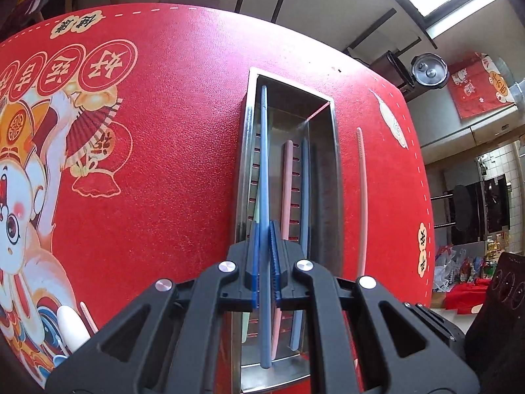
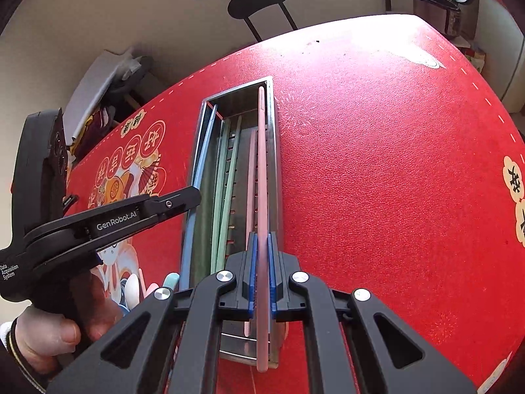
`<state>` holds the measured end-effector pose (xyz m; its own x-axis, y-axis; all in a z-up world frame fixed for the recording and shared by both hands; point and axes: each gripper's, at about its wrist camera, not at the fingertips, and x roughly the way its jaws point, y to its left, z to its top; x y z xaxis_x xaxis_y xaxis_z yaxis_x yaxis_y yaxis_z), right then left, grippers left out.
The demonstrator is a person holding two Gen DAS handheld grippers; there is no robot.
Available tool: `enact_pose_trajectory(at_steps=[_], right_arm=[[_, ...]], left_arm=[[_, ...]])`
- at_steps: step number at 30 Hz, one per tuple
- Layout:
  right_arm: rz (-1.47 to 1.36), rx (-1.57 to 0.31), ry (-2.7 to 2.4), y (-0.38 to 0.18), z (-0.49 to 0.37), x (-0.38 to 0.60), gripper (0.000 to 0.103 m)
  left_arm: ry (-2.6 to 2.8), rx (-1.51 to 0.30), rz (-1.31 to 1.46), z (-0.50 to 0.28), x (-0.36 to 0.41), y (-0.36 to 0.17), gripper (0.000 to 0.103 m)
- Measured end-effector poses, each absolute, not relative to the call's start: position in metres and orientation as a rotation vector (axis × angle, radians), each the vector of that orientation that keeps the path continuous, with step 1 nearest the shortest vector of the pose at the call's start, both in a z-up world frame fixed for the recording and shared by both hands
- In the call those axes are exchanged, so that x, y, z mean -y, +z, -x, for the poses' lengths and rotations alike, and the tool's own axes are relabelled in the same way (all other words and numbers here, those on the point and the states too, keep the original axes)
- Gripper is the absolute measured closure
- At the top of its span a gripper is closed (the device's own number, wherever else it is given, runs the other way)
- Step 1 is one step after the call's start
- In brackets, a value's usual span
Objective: Organize utensils
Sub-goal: 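Carry both chopsticks over the steel tray and lower them inside, then open both tools to release the chopsticks into the steel tray, then move both tools back over the utensil pile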
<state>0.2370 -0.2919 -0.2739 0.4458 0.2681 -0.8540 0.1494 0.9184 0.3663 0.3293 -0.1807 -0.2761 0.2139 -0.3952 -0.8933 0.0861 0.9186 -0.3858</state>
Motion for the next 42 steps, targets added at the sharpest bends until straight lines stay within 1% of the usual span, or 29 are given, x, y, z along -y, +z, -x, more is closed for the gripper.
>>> enact_pose_trajectory(at_steps=[2,5,9,11,13,16,18,20,21,22,23,24,25,26,27,28,29,30,31,32,38,42], right_arm=[[-0.42,-1.118,0.081,-0.276,-0.239,0.29,0.096],[-0.421,-1.129,0.082,-0.279,-0.244,0.288,0.096],[-0.435,-1.143,0.091,-0.284,-0.251,0.284,0.096],[-0.448,-1.148,0.09,-0.283,-0.253,0.284,0.094],[-0.449,-1.142,0.09,-0.28,-0.253,0.283,0.093],[-0.434,-1.128,0.08,-0.273,-0.247,0.281,0.085],[-0.436,-1.125,0.075,-0.268,-0.241,0.282,0.081],[-0.431,-1.121,0.071,-0.264,-0.233,0.281,0.074],[-0.42,-1.117,0.069,-0.262,-0.228,0.281,0.072],[-0.405,-1.113,0.066,-0.259,-0.223,0.28,0.067],[-0.387,-1.108,0.064,-0.256,-0.219,0.277,0.058],[-0.372,-1.103,0.063,-0.254,-0.215,0.275,0.053],[-0.352,-1.098,0.064,-0.251,-0.21,0.271,0.044],[-0.328,-1.095,0.063,-0.249,-0.206,0.267,0.038],[-0.3,-1.092,0.058,-0.247,-0.202,0.263,0.034],[-0.272,-1.089,0.055,-0.245,-0.197,0.258,0.027],[-0.251,-1.086,0.053,-0.244,-0.192,0.254,0.019],[-0.237,-1.085,0.054,-0.243,-0.189,0.25,0.015],[-0.227,-1.087,0.061,-0.243,-0.185,0.246,0.009],[-0.216,-1.089,0.065,-0.243,-0.181,0.242,0.006],[-0.117,-1.069,0.091,-0.244,-0.153,0.213,0.006],[-0.116,-1.076,0.134,-0.253,-0.133,0.196,0.006]], left_arm=[[-0.34,-1.334,0.279,-0.333,0.184,-0.281,0.092],[-0.351,-1.335,0.283,-0.337,0.187,-0.281,0.085],[-0.372,-1.296,0.277,-0.334,0.186,-0.268,0.075],[-0.376,-1.276,0.279,-0.332,0.181,-0.26,0.072],[-0.381,-1.251,0.276,-0.329,0.175,-0.25,0.068],[-0.379,-1.216,0.266,-0.324,0.164,-0.235,0.065],[-0.373,-1.194,0.265,-0.32,0.153,-0.225,0.061],[-0.367,-1.169,0.261,-0.313,0.142,-0.216,0.057],[-0.363,-1.159,0.252,-0.308,0.136,-0.212,0.057],[-0.356,-1.149,0.238,-0.304,0.129,-0.208,0.052],[-0.345,-1.136,0.222,-0.298,0.122,-0.205,0.044],[-0.336,-1.122,0.206,-0.293,0.114,-0.201,0.043],[-0.328,-1.112,0.186,-0.287,0.106,-0.198,0.042],[-0.316,-1.108,0.161,-0.281,0.099,-0.196,0.034],[-0.299,-1.104,0.142,-0.274,0.091,-0.195,0.023],[-0.281,-1.086,0.133,-0.266,0.083,-0.192,0.006],[-0.273,-1.065,0.129,-0.257,0.074,-0.19,0.007],[-0.272,-1.062,0.121,-0.249,0.066,-0.19,0.006],[-0.27,-1.069,0.113,-0.242,0.059,-0.191,0.006],[-0.264,-1.078,0.105,-0.234,0.051,-0.193,0.006],[-0.215,-1.099,0.084,-0.184,0.012,-0.206,0.006],[-0.179,-1.12,0.095,-0.153,-0.011,-0.223,0.006]])
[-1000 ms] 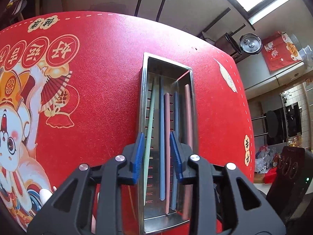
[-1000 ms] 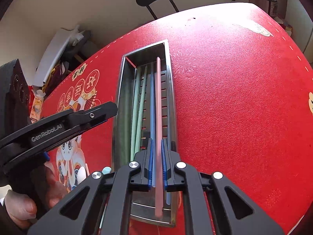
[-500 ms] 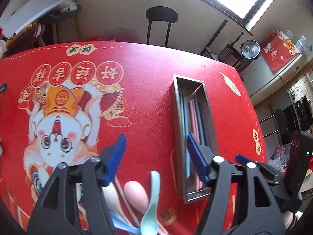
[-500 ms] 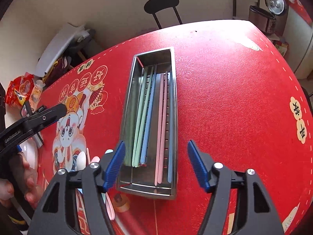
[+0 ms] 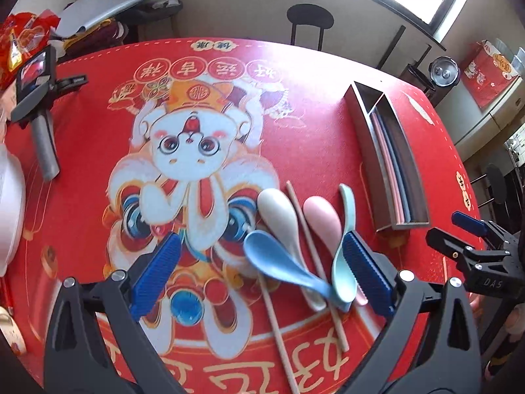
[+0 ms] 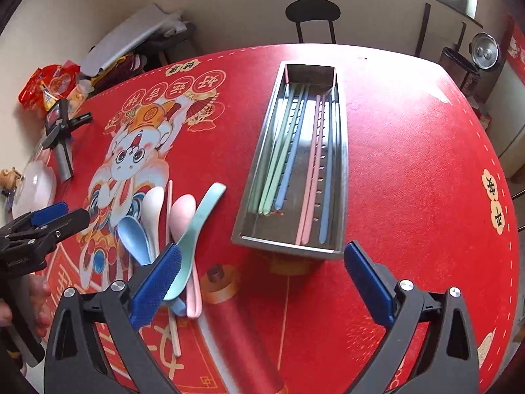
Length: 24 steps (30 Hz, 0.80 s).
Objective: Organize utensils
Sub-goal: 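Move both tools back over the utensil pile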
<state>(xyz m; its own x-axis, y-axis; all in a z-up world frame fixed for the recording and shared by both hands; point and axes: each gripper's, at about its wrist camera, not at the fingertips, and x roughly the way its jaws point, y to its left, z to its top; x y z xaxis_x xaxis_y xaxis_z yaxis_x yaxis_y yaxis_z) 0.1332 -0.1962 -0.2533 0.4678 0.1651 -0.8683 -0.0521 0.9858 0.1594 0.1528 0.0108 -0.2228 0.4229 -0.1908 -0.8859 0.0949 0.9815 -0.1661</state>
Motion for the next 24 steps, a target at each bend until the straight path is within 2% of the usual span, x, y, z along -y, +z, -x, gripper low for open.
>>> enact_pose_trajectory(at_steps=[12,24], right_arm=[[-0.101,-1.146,0.187,-0.29,-0.1,0.164,0.006],[-0.182,-1.168,0.235,-0.297,-0.102,0.163,0.006]], left_arm=[[-0.141,-1.219,0.006,-0.093,-0.013,-0.295,0.006],[-0.092,-1.194,-0.083,-0.092,-0.002,-0.313,0.004]])
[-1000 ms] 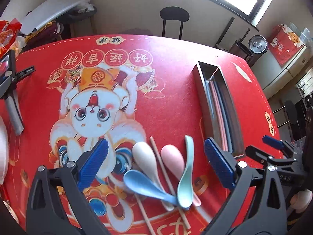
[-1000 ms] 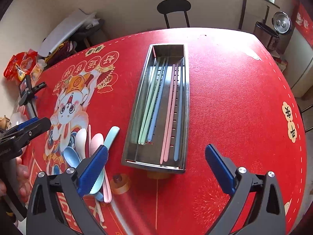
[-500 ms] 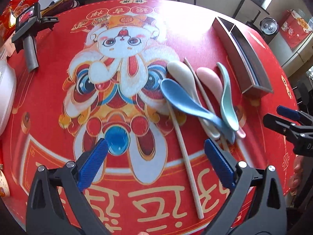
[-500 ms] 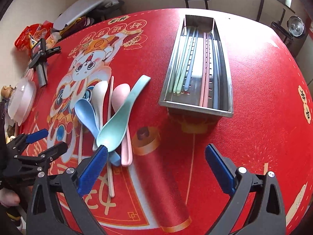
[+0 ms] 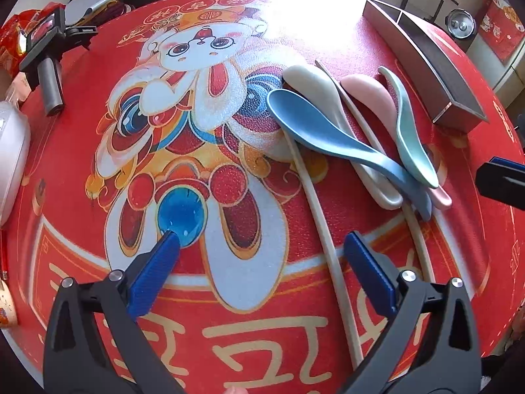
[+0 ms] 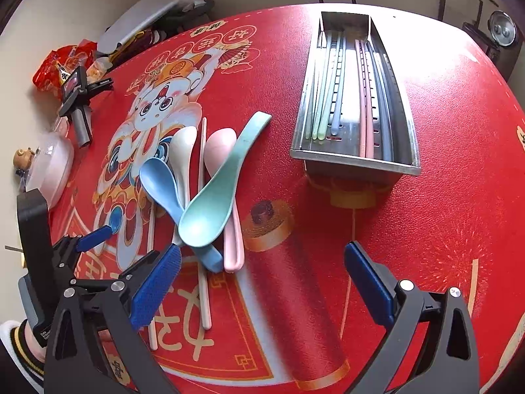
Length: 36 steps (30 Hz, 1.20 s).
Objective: Organize utensils
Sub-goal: 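Move both tools back over the utensil pile, then grasp the pale green spoon by its handle with the right tool, then grasp a cream chopstick with the left tool while the right tool holds the green spoon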
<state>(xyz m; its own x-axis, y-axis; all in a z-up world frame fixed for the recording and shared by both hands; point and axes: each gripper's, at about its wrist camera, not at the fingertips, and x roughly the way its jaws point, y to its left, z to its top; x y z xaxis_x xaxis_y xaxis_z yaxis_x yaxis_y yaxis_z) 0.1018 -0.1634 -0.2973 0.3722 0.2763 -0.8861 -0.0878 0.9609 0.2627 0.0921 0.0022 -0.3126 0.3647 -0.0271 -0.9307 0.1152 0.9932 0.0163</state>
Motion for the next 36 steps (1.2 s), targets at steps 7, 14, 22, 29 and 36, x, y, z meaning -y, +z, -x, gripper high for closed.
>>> enact_pose_trajectory(at_steps=[7,14,22,29,36], right_arm=[[-0.172,-1.197,0.288,-0.298,-0.117,0.148,0.006],[-0.218,-1.216,0.327,-0.303,-0.143,0.126,0.032],[-0.278,-1.237,0.234,-0.317,-0.166,0.12,0.044],[-0.217,-1.253,0.211,-0.321,-0.164,0.118,0.071],[-0.159,-1.273,0.248,-0.321,-0.147,0.124,0.074]], left_arm=[[-0.087,-1.207,-0.087,-0.092,-0.001,-0.312,0.004],[-0.093,-1.209,-0.089,-0.095,-0.002,-0.313,0.005],[-0.083,-1.2,-0.075,-0.096,-0.01,-0.313,0.005],[-0.058,-1.197,-0.062,-0.1,-0.022,-0.313,0.005],[-0.059,-1.194,-0.065,-0.099,-0.022,-0.313,0.005]])
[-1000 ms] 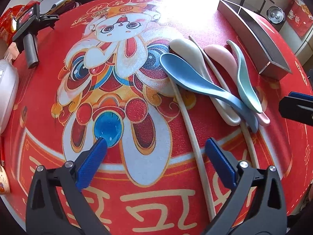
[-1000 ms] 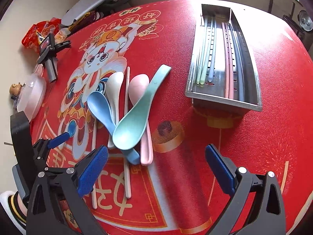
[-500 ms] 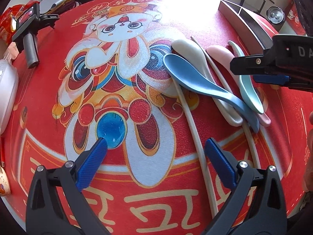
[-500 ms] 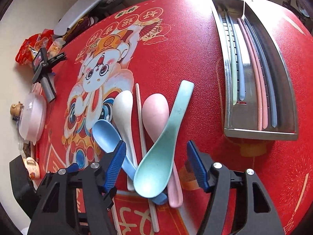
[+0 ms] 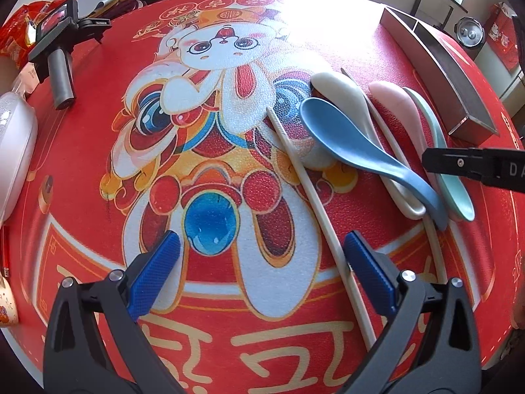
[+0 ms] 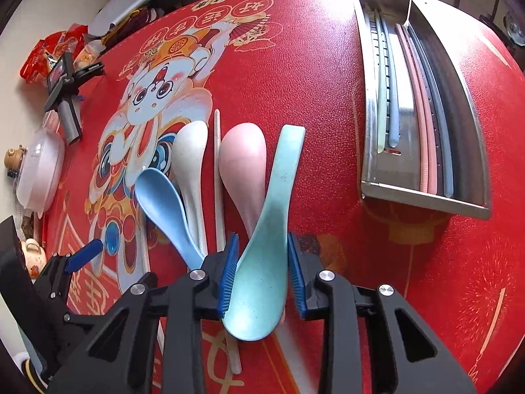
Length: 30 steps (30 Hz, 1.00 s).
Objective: Organize utensils
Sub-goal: 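Grasp a cream chopstick with the left tool while the right tool holds the green spoon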
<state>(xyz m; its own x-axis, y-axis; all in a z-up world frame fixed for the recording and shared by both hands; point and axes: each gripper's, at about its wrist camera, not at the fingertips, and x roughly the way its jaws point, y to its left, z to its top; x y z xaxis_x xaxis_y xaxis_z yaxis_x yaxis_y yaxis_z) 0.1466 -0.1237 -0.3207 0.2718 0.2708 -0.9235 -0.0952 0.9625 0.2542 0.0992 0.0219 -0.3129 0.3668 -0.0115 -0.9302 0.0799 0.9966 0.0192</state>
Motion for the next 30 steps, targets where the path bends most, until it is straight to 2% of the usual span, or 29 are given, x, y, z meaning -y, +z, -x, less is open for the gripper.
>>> enact_pose_trajectory(at_steps=[7,13,18,22,27,30], right_arm=[[-0.102,-1.304,0.275,-0.32,-0.118,0.135,0.074],[-0.161,-1.329,0.29,-0.32,-0.109,0.149,0.074],[-0.247,-1.333,0.302,-0.322,-0.108,0.16,0.073],[-0.341,-1.34,0.323,-0.325,-0.108,0.169,0.066],[-0.372,-1.316,0.331,-0.328,-0.11,0.176,0.067],[-0.365,-1.296,0.343,-0.329,-0.11,0.178,0.071]], left_arm=[[-0.055,-1.218,-0.061,-0.101,-0.023,-0.313,0.006],[-0.045,-1.218,-0.053,-0.095,-0.029,-0.308,0.024],[-0.064,-1.217,-0.01,-0.09,-0.034,-0.302,0.048],[-0.114,-1.23,0.055,-0.086,-0.034,-0.299,0.056],[-0.157,-1.239,0.08,-0.08,-0.026,-0.299,0.06],[-0.181,-1.243,0.103,-0.078,-0.025,-0.299,0.065]])
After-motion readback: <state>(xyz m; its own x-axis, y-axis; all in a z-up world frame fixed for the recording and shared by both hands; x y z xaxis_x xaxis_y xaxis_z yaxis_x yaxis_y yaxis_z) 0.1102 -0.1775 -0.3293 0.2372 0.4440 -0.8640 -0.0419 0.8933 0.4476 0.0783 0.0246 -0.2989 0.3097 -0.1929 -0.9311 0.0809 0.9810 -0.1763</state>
